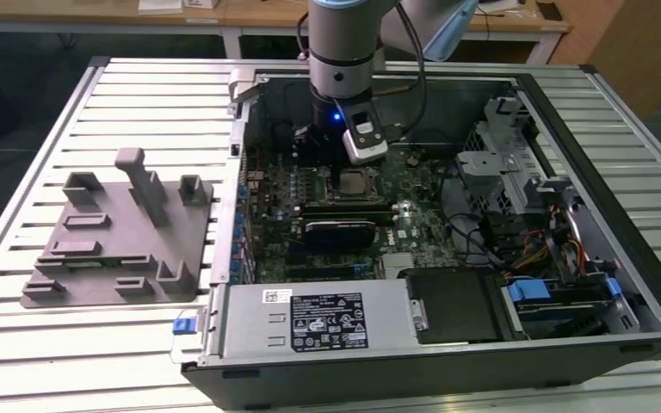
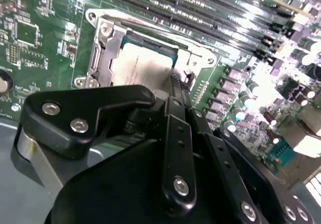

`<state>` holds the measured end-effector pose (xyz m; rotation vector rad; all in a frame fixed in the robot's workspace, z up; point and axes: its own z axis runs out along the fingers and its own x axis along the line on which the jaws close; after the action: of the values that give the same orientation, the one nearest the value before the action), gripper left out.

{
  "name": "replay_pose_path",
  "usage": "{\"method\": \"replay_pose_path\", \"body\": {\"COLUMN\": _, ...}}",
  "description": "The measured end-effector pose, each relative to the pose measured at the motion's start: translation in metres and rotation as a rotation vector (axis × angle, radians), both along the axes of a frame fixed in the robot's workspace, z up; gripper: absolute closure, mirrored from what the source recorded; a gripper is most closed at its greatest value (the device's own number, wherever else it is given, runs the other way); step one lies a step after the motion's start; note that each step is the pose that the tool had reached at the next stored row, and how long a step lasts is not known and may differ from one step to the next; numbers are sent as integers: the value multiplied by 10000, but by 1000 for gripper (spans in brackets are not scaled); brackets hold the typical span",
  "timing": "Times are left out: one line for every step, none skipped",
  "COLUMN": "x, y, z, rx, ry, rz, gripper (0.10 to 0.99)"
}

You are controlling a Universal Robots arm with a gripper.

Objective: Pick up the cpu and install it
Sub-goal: 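Close the cpu cover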

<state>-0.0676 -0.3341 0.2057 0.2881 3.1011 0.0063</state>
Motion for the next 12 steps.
{"method": "replay_pose_path", "body": {"x": 0, "y": 0, "z": 13, "rx": 0, "ry": 0, "rz": 0, "gripper": 976}}
{"method": "replay_pose_path", "body": {"x": 0, "y": 0, "z": 25, "rx": 0, "ry": -1, "rz": 0, "gripper": 976}}
{"method": "replay_pose_path", "body": {"x": 0, "y": 0, "z": 27, "rx": 1, "ry": -2, "rz": 0, "gripper": 976}}
{"method": "replay_pose_path", "body": {"x": 0, "y": 0, "z": 26, "rx": 2, "ry": -2, "rz": 0, "gripper": 976}}
{"method": "replay_pose_path", "body": {"x": 0, "y": 0, "z": 26, "rx": 2, "ry": -3, "rz": 0, "gripper": 976}}
{"method": "replay_pose_path", "body": {"x": 0, "y": 0, "z": 27, "rx": 2, "ry": -3, "rz": 0, "gripper": 976}}
{"method": "replay_pose_path", "body": {"x": 0, "y": 0, "z": 27, "rx": 1, "ry": -2, "rz": 0, "gripper": 976}}
{"method": "replay_pose_path", "body": {"x": 0, "y": 0, "z": 27, "rx": 1, "ry": -2, "rz": 0, "gripper": 976}}
{"method": "replay_pose_path", "body": {"x": 0, "y": 0, "z": 28, "rx": 0, "ry": -2, "rz": 0, "gripper": 976}}
{"method": "replay_pose_path", "body": {"x": -1, "y": -1, "z": 33, "rx": -4, "ry": 1, "rz": 0, "gripper": 976}}
{"method": "replay_pose_path", "body": {"x": 0, "y": 0, "z": 43, "rx": -3, "ry": 0, "rz": 0, "gripper": 976}}
{"method": "replay_pose_path", "body": {"x": 0, "y": 0, "z": 55, "rx": 0, "ry": -2, "rz": 0, "gripper": 976}}
